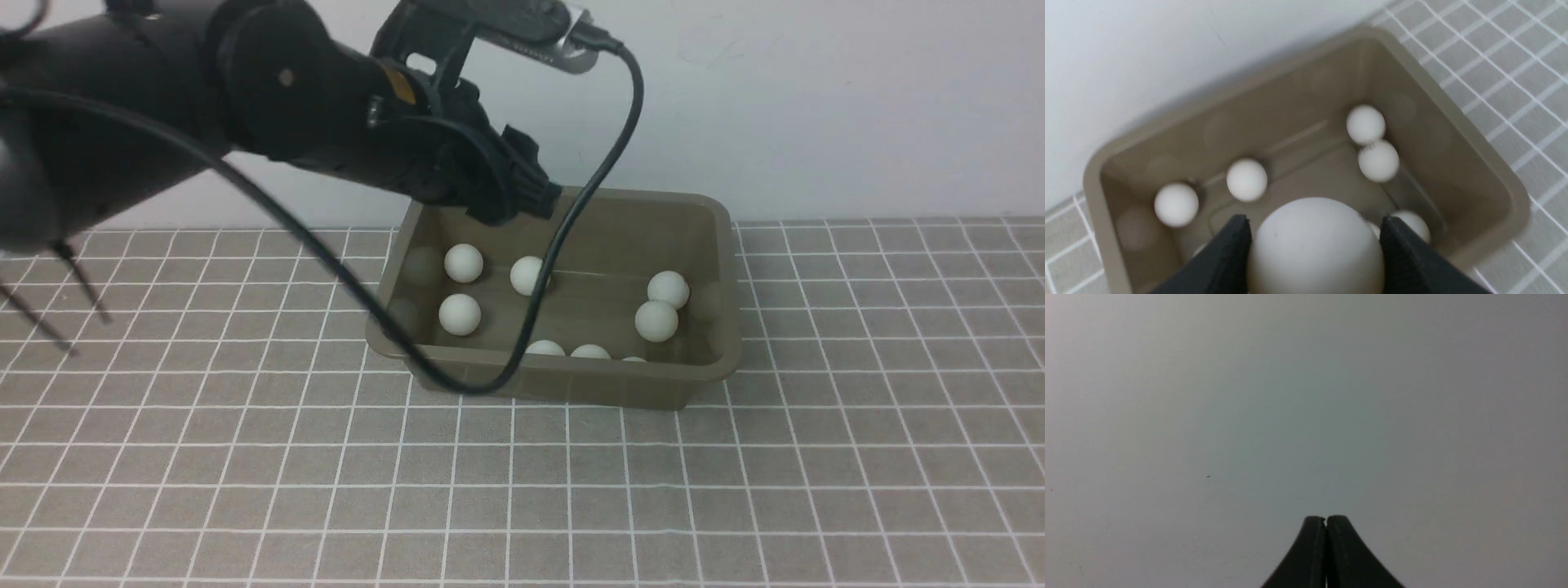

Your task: Put the table tennis balls into the box on the grey coffee tablecloth.

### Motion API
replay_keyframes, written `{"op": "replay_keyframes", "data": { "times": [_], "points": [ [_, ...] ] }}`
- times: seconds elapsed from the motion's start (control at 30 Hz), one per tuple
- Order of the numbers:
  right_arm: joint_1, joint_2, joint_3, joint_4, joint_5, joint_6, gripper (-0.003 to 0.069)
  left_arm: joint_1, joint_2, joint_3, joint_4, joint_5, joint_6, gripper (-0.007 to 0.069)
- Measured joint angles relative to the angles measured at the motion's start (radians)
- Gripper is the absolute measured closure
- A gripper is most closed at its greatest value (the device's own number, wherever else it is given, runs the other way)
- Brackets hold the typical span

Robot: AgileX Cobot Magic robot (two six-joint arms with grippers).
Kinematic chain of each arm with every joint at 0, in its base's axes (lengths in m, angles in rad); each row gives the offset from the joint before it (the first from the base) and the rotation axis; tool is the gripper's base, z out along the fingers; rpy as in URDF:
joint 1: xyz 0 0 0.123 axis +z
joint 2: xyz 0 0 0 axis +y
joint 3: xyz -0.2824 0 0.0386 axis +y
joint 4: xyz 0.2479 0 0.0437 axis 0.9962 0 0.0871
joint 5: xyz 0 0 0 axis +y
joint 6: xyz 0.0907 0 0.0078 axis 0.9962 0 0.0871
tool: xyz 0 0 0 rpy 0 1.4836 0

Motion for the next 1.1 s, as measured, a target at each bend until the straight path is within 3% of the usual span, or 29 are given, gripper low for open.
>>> {"op": "replay_keyframes", "data": {
  "times": [0.1, 0.27, 0.33, 0.43, 0.53, 0.57, 0.73, 0.9, 1.1],
  "points": [
    [0.000, 0.000, 0.000, -0.001, 0.000, 0.000, 0.0672, 0.000, 0.085, -0.027, 0.000, -0.013, -0.028, 0.0263],
    [0.000, 0.000, 0.000, -0.003, 0.001, 0.000, 0.0672, 0.001, 0.175, -0.072, 0.001, 0.028, -0.070, 0.0109],
    [0.000, 0.000, 0.000, -0.003, 0.002, 0.000, 0.0672, 0.001, 0.158, -0.100, 0.003, 0.089, -0.078, 0.0092],
    [0.000, 0.000, 0.000, -0.003, 0.002, 0.000, 0.0672, 0.001, 0.078, -0.118, 0.027, 0.177, -0.112, 0.0200],
    [0.000, 0.000, 0.000, -0.003, 0.003, 0.000, 0.0672, -0.003, -0.092, -0.083, 0.089, 0.258, -0.155, 0.0498],
    [0.000, 0.000, 0.000, -0.003, 0.003, 0.000, 0.0672, -0.007, -0.160, -0.053, 0.102, 0.263, -0.165, 0.0554],
    [0.000, 0.000, 0.000, -0.003, 0.003, 0.000, 0.0672, -0.018, -0.466, 0.163, 0.112, 0.202, -0.186, 0.0626],
    [0.000, 0.000, 0.000, -0.003, 0.003, 0.000, 0.0672, -0.018, -0.690, 0.390, 0.140, 0.072, -0.187, 0.0629],
    [0.000, 0.000, 0.000, -0.003, 0.003, 0.000, 0.0672, -0.018, -0.925, 0.530, 0.149, 0.066, -0.183, 0.0629]
  ]
}}
